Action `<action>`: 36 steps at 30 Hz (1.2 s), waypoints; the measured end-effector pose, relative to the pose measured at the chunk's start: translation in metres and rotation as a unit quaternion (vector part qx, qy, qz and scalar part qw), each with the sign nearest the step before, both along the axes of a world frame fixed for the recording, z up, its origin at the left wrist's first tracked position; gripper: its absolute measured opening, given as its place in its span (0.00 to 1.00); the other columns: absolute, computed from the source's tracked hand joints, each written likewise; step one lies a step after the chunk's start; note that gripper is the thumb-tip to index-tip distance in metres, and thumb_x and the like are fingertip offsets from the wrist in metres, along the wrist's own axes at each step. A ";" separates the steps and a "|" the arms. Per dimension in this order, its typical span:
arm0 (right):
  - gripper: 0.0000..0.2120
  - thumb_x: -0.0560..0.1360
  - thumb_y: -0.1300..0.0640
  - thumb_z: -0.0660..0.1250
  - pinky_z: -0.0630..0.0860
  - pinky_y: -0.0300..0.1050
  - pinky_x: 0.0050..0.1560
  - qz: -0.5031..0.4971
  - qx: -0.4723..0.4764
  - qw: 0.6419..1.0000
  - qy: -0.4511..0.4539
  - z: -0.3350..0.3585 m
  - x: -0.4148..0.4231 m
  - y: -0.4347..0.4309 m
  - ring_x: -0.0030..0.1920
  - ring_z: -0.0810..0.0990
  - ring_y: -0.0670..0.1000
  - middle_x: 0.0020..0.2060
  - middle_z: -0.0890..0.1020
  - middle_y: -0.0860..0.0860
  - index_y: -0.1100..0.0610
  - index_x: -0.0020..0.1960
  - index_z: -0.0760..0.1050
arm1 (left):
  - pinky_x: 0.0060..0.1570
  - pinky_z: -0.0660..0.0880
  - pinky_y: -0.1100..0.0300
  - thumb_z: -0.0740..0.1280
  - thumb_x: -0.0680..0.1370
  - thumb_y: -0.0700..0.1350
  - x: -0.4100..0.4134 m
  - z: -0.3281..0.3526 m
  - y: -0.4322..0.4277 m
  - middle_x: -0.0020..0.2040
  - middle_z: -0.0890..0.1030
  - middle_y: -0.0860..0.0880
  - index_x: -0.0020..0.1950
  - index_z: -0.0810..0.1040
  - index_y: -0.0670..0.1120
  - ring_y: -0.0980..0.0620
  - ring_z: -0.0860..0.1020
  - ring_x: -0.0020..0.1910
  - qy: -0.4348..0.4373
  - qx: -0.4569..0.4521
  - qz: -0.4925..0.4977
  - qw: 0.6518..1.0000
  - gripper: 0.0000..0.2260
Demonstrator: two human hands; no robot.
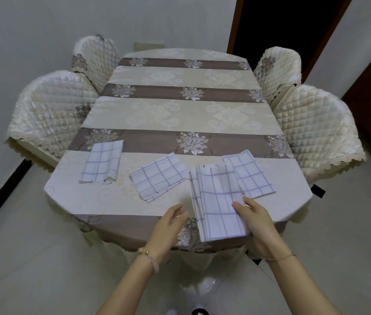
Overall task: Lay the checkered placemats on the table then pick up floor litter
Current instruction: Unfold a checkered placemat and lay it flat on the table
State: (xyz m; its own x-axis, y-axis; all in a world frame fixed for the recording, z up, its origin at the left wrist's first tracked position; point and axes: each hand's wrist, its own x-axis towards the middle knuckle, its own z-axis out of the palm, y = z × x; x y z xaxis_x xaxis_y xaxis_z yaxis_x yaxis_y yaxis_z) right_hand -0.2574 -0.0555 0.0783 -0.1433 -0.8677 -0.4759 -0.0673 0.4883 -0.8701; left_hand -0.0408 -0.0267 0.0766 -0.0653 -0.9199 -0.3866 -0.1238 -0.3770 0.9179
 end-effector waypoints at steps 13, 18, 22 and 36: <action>0.17 0.82 0.57 0.69 0.74 0.30 0.48 0.045 -0.141 0.986 0.081 0.023 0.028 0.043 0.59 0.77 0.45 0.59 0.76 0.45 0.47 0.67 0.70 | 0.48 0.77 0.45 0.69 0.74 0.41 -0.031 0.033 0.004 0.43 0.81 0.34 0.40 0.78 0.37 0.41 0.80 0.43 0.025 -0.082 0.099 0.991 0.07; 0.11 0.81 0.59 0.71 0.82 0.28 0.41 0.106 -0.094 0.990 -0.011 0.029 0.048 0.053 0.46 0.86 0.38 0.51 0.84 0.41 0.47 0.60 0.76 | 0.41 0.78 0.60 0.69 0.73 0.38 -0.034 0.036 0.010 0.35 0.84 0.48 0.36 0.83 0.46 0.51 0.82 0.39 0.044 -0.070 0.096 0.992 0.07; 0.15 0.79 0.61 0.73 0.85 0.31 0.43 0.121 -0.085 0.989 -0.027 0.029 0.049 0.057 0.53 0.85 0.42 0.52 0.85 0.42 0.44 0.58 0.76 | 0.36 0.78 0.64 0.67 0.75 0.38 -0.032 0.038 0.017 0.38 0.85 0.47 0.44 0.84 0.42 0.53 0.83 0.38 0.081 -0.057 0.097 0.990 0.05; 0.07 0.84 0.62 0.66 0.77 0.42 0.45 0.015 -0.092 0.995 0.040 0.028 -0.007 0.035 0.50 0.81 0.55 0.47 0.84 0.54 0.64 0.53 0.81 | 0.43 0.75 0.60 0.68 0.74 0.38 0.039 0.018 0.021 0.36 0.82 0.50 0.41 0.80 0.40 0.52 0.78 0.40 -0.012 -0.083 0.166 0.983 0.04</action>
